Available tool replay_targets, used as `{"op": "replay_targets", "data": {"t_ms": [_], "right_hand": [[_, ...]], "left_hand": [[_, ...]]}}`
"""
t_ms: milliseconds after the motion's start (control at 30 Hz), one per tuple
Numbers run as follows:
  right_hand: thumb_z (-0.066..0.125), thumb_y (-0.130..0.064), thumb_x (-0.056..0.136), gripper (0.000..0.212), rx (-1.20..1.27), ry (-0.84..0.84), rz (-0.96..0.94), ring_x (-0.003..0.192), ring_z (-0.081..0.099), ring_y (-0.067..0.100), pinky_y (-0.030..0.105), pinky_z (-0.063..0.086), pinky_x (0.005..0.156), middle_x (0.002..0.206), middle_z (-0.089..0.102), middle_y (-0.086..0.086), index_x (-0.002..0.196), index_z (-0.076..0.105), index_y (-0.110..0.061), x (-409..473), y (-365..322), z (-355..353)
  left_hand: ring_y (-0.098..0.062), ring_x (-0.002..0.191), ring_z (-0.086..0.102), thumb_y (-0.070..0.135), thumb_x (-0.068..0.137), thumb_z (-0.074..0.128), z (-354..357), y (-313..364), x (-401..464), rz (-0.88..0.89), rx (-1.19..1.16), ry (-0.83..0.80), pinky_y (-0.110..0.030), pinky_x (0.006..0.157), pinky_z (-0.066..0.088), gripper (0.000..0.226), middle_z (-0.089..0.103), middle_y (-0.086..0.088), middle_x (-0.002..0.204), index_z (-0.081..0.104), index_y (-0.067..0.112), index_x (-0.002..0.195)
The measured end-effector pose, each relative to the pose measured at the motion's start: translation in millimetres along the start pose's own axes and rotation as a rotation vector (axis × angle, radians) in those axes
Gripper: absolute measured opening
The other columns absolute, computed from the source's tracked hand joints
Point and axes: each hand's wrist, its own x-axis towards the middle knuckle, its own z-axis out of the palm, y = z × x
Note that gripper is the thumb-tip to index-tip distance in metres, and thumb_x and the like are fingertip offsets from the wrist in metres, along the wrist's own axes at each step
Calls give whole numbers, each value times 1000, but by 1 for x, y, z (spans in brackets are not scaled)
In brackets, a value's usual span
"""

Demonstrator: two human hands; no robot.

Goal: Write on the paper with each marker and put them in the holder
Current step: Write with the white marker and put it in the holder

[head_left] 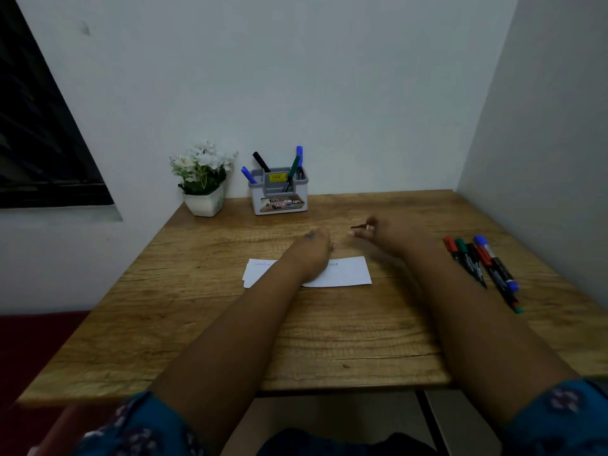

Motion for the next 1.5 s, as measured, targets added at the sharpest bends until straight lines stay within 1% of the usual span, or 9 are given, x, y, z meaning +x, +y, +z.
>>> {"op": "replay_targets", "data": {"t_ms": [67, 167, 267, 400, 500, 633, 767, 933, 1500], "right_hand": [[33, -66, 94, 59, 257, 29, 42, 110, 58, 26, 31, 36, 78, 120, 65, 7, 136, 49, -29, -7, 20, -2], [35, -39, 104, 43, 779, 93, -50, 82, 61, 14, 29, 45, 72, 99, 65, 2, 144, 24, -49, -14, 25, -5], [40, -21, 105, 27, 1241, 68, -65, 63, 58, 8, 21, 51, 60, 102, 65, 12, 125, 54, -32, -14, 7, -8], [42, -25, 104, 21, 1784, -188, -3, 83, 69, 14, 26, 54, 71, 116, 70, 9, 117, 56, -16, -15, -15, -7], [59, -24, 96, 15, 1663, -166, 14, 67, 61, 8, 20, 48, 63, 98, 71, 8, 105, 57, -13, -14, -15, 4], [62, -31, 94, 27, 1479, -75, 36, 51, 42, 7, 19, 38, 50, 75, 61, 5, 102, 67, -6, -10, -21, 15], [71, -23, 88, 22, 1478, -57, 31, 72, 65, 14, 25, 55, 68, 82, 72, 6, 98, 71, -3, -2, -27, 19], [71, -3, 80, 10, 1226, -167, -95, 81, 68, 14, 25, 57, 74, 85, 70, 5, 88, 68, -8, 5, -25, 25], [74, -21, 77, 9, 892, -118, -220, 85, 69, 5, 32, 59, 79, 86, 75, -9, 80, 76, -29, 16, -21, 34]], "left_hand": [[-17, 78, 48, 38, 96, 54, -2, -5, -1, -29, -123, -20, -31, 60, 33, 26, 55, -5, 91, 44, 14, 99], [-14, 88, 55, 30, 81, 77, -14, -22, -10, -41, -510, -177, -28, 75, 48, 40, 59, 1, 99, 48, 17, 105], [-11, 94, 59, 19, 78, 80, -22, -32, -17, 33, -572, -247, -27, 85, 51, 38, 68, 8, 105, 50, 24, 101], [-6, 74, 57, 22, 74, 84, -19, -25, -15, 25, -490, -117, -19, 64, 46, 39, 69, 10, 98, 49, 26, 91], [-10, 62, 61, 20, 72, 84, -13, -20, -13, -49, -529, -85, -23, 52, 52, 41, 69, 6, 96, 47, 21, 90], [-8, 64, 62, 17, 79, 78, -9, -22, -11, -77, -540, -69, -20, 52, 51, 33, 68, 2, 99, 50, 20, 96], [-3, 90, 59, 21, 71, 84, -12, -25, -10, -44, -463, 15, -21, 77, 45, 41, 71, 12, 97, 56, 17, 102], [5, 79, 61, 25, 64, 89, -17, -28, -8, -95, -461, 4, -21, 69, 45, 41, 73, 12, 87, 53, 18, 83], [-1, 89, 66, 25, 63, 90, -24, -34, -2, -87, -406, -101, -28, 82, 54, 44, 73, 14, 89, 52, 23, 85]]}}
